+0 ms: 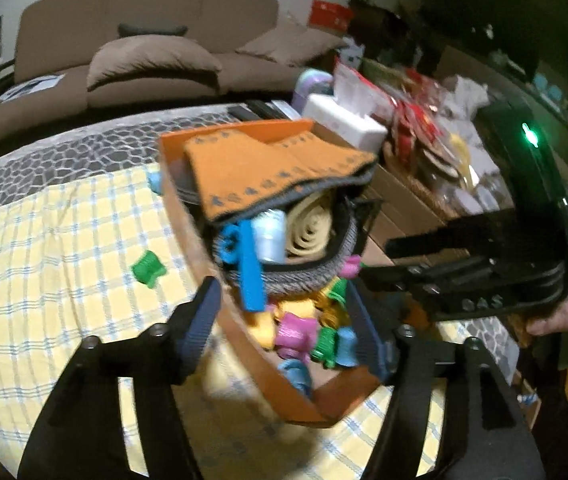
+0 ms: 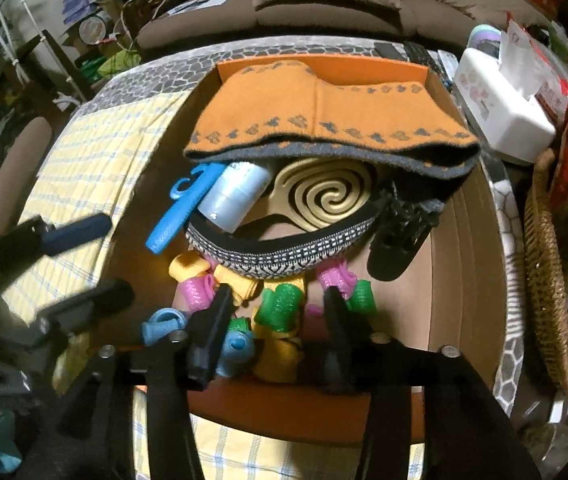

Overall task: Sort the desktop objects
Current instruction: 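Carry the pink roller in the left tool while the right tool carries the green roller into the box, then grasp the last green roller with the left tool while the right tool grasps the blue roller, then lower the green and blue rollers into the orange box and open both tools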

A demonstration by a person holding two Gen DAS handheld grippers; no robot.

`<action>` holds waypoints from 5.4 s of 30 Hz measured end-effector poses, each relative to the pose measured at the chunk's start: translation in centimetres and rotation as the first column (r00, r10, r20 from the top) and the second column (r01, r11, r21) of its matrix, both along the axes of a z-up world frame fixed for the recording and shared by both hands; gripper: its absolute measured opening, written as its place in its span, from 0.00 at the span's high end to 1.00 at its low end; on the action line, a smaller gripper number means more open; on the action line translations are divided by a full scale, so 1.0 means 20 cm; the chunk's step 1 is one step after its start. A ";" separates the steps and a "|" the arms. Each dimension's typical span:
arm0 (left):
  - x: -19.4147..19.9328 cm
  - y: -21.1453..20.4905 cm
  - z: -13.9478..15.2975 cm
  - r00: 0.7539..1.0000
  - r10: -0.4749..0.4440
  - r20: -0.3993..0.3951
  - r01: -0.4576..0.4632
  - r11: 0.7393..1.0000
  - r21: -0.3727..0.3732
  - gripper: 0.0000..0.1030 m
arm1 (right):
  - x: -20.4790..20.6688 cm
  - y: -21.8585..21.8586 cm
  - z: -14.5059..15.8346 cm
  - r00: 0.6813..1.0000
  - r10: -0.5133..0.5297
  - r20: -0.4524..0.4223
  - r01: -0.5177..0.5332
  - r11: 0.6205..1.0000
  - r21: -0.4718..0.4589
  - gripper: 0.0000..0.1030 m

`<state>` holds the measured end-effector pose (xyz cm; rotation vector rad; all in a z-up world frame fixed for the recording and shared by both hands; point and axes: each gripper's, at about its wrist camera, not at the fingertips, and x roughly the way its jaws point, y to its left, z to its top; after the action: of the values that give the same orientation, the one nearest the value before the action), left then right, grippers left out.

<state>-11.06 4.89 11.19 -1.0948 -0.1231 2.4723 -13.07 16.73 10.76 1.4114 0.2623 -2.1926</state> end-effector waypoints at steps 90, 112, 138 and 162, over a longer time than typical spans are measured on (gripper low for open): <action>-0.43 -0.49 -0.10 0.998 -0.060 0.032 0.060 0.998 -0.011 0.81 | -0.91 -1.16 0.00 0.961 0.212 0.177 -0.254 0.932 0.259 0.70; -0.02 -0.12 0.10 0.992 -0.118 0.032 0.118 0.993 0.009 0.81 | -0.30 -0.68 0.26 0.963 0.207 0.174 -0.239 0.951 0.196 0.70; 0.08 0.21 -0.08 0.989 -0.127 0.077 0.135 0.986 -0.096 0.81 | -0.07 -0.16 0.01 0.959 0.091 0.267 -0.138 0.977 0.161 0.70; 0.21 0.01 0.08 0.999 0.007 0.041 -0.003 0.996 -0.092 0.56 | 0.01 -0.02 0.10 0.976 0.006 0.219 -0.021 0.998 0.066 0.48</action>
<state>-6.89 5.15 12.72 -1.1860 -0.0243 2.4825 -12.84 16.35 12.85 1.6679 0.2676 -2.0124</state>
